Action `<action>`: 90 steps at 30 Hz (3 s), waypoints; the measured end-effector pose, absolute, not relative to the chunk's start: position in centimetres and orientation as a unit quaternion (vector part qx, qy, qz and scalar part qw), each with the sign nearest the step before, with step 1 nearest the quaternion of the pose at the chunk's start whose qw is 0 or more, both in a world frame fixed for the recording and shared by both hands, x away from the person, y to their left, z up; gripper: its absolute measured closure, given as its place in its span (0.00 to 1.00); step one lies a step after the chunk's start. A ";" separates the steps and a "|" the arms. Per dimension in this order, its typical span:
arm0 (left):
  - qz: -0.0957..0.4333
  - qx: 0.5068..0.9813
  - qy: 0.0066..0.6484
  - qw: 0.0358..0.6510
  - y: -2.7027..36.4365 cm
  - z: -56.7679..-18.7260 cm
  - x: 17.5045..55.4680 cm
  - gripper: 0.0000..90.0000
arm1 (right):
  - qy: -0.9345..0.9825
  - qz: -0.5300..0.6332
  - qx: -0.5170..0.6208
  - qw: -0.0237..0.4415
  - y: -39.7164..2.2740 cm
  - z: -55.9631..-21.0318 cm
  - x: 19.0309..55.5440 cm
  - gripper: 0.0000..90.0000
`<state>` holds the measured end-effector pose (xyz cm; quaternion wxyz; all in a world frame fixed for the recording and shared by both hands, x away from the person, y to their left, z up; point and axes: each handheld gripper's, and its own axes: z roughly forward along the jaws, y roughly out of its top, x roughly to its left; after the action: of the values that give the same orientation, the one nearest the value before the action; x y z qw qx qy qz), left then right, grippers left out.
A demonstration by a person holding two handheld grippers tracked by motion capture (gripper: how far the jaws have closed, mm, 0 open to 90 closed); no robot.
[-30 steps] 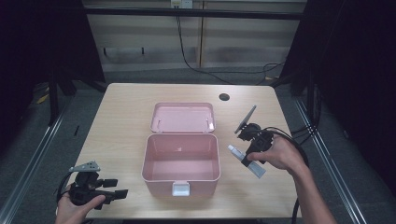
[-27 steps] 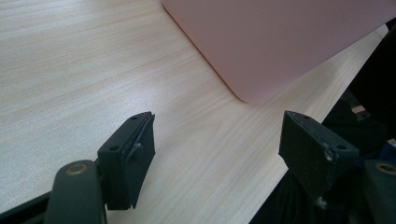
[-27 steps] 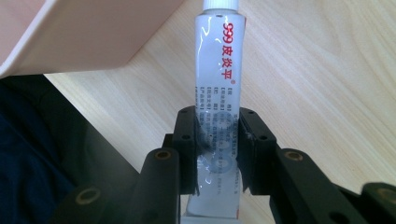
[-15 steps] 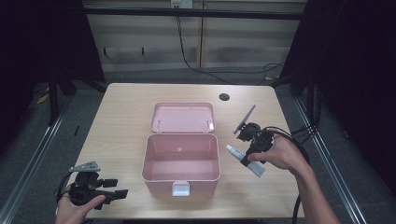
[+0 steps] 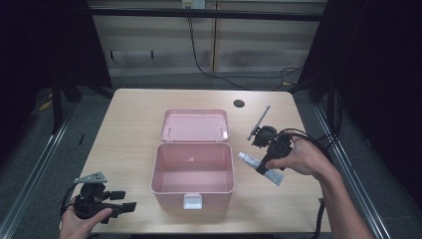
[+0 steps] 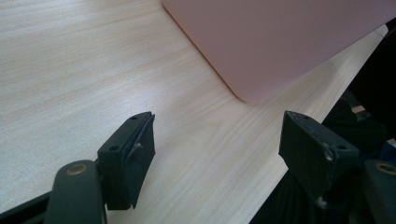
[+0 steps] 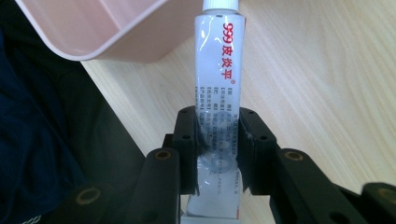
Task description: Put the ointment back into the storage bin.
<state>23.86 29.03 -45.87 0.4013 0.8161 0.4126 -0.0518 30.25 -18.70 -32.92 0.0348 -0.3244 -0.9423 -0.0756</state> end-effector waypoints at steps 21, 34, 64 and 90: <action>-0.051 0.815 0.413 0.403 29.1 -45.8 23.9 0.30 | -0.969 -0.084 -0.230 0.040 -14.9 -30.8 30.7 0.79; -0.051 0.816 0.411 0.403 29.1 -45.8 23.9 0.30 | -0.978 -0.085 -0.189 0.038 -11.5 -30.1 31.1 0.79; -0.052 0.817 0.408 0.403 29.1 -45.8 23.9 0.30 | -0.990 -0.089 -0.101 0.045 -5.1 -31.2 30.5 0.79; -0.051 0.817 0.409 0.404 29.1 -45.8 23.9 0.30 | -0.992 -0.080 -0.056 0.078 -2.2 -34.2 30.3 0.79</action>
<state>23.85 29.09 -45.76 0.4045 0.8166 0.4087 -0.0511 30.29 -2.25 -34.15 0.0781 -0.0562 -0.9921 -0.0800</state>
